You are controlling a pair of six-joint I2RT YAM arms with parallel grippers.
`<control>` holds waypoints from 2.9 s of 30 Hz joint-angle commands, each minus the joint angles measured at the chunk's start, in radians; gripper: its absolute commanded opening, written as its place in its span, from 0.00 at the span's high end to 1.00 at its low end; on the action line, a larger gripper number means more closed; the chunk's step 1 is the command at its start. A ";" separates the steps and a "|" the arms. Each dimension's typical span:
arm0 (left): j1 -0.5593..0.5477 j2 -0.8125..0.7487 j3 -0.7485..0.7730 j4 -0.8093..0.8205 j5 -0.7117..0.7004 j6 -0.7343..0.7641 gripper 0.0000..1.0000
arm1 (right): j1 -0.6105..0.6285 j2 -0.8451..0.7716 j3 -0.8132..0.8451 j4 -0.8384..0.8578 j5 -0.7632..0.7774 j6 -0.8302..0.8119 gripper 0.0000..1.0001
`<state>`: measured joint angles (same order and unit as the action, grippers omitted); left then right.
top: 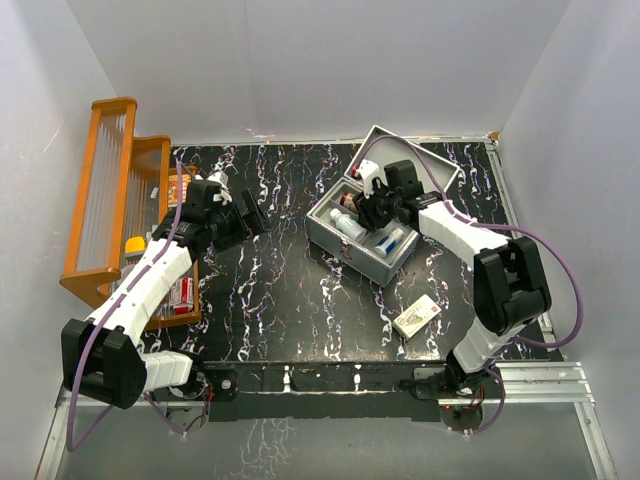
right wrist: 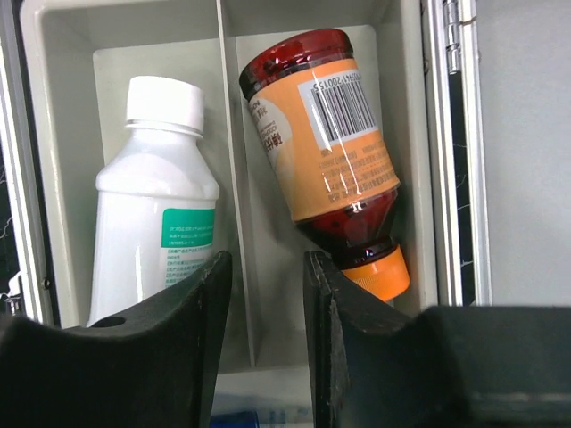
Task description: Organize the medicine kit
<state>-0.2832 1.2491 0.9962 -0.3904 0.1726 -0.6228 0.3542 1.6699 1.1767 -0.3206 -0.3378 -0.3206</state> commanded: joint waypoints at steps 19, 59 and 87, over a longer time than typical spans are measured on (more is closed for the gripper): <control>0.002 -0.106 -0.016 -0.011 -0.046 0.011 0.01 | -0.044 -0.230 0.228 -0.040 0.616 0.340 0.50; 0.002 -0.184 -0.110 0.084 0.066 0.071 0.01 | -0.652 0.006 0.058 0.344 -0.264 0.904 0.30; 0.002 -0.114 -0.055 0.055 0.152 0.060 0.01 | -0.606 -0.217 -0.053 0.394 -0.319 0.870 0.28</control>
<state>-0.2832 1.1255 0.8955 -0.3336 0.2714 -0.5587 -0.2687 1.5528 1.1282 0.0082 -0.6403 0.5629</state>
